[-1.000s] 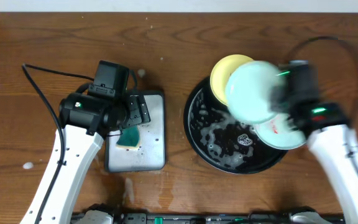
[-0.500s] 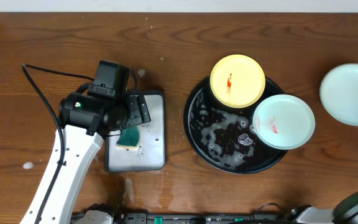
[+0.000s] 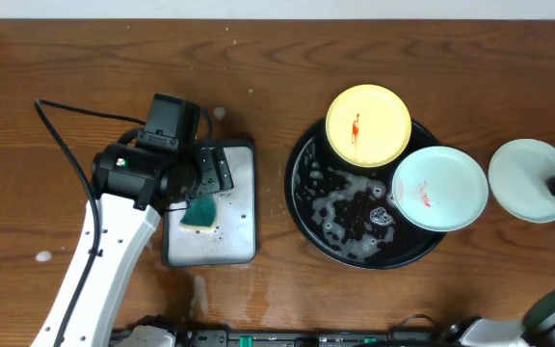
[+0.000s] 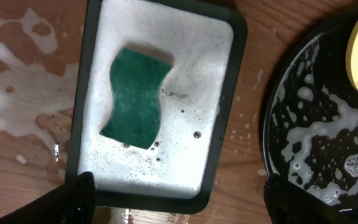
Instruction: Clean dirty plates on tray and stack at the side
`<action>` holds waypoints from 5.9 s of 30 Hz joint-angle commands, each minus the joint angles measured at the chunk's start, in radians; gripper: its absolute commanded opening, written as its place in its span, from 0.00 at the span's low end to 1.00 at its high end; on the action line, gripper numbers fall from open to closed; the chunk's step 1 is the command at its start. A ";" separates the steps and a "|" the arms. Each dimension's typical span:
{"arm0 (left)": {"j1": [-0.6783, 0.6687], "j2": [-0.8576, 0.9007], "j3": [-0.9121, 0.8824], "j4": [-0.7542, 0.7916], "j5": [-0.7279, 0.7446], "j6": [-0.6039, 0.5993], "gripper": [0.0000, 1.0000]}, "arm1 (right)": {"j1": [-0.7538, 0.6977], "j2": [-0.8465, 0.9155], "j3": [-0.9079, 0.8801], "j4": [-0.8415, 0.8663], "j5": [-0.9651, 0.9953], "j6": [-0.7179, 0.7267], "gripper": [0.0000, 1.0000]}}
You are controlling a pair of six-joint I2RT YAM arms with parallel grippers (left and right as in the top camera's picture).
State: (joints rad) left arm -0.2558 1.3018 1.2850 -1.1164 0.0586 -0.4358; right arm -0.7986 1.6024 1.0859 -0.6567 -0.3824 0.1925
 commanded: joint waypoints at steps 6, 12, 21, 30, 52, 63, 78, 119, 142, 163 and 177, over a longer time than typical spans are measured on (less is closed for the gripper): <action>0.004 0.000 0.000 -0.001 0.003 0.017 0.86 | 0.346 -0.083 0.003 -0.151 0.329 -0.105 0.45; 0.004 0.000 0.000 -0.001 0.003 0.017 0.86 | 0.455 0.002 -0.061 -0.088 0.427 -0.191 0.51; 0.004 0.000 0.000 -0.001 0.003 0.017 0.87 | 0.439 0.105 -0.067 -0.110 0.324 -0.190 0.09; 0.004 0.000 0.000 -0.001 0.003 0.017 0.86 | 0.459 -0.119 -0.004 -0.329 0.289 -0.140 0.01; 0.004 0.000 0.000 0.007 0.003 0.013 0.87 | 0.935 -0.128 -0.181 -0.151 0.307 0.166 0.39; 0.004 0.094 -0.235 0.154 -0.138 -0.052 0.80 | 0.930 -0.315 0.045 -0.270 0.294 -0.090 0.43; 0.004 0.458 -0.334 0.449 -0.190 -0.032 0.30 | 0.931 -0.332 0.011 -0.414 0.187 -0.089 0.39; -0.026 0.338 -0.038 0.169 0.124 0.050 0.07 | 0.836 -0.063 -0.152 -0.207 0.146 -0.034 0.25; -0.538 0.592 -0.006 0.711 0.356 -0.352 0.07 | 0.853 0.131 -0.153 -0.107 0.172 -0.006 0.01; -0.539 0.755 0.021 0.340 -0.419 -0.214 0.08 | 0.853 0.131 -0.153 -0.128 0.172 -0.006 0.01; -0.594 0.814 0.021 0.765 0.363 -0.258 0.08 | 0.853 0.131 -0.153 -0.132 0.172 -0.006 0.01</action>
State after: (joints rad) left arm -0.8078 2.0193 1.3396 -0.3851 0.2039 -0.6716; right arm 0.0601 1.7199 0.9348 -0.7856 -0.2653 0.1757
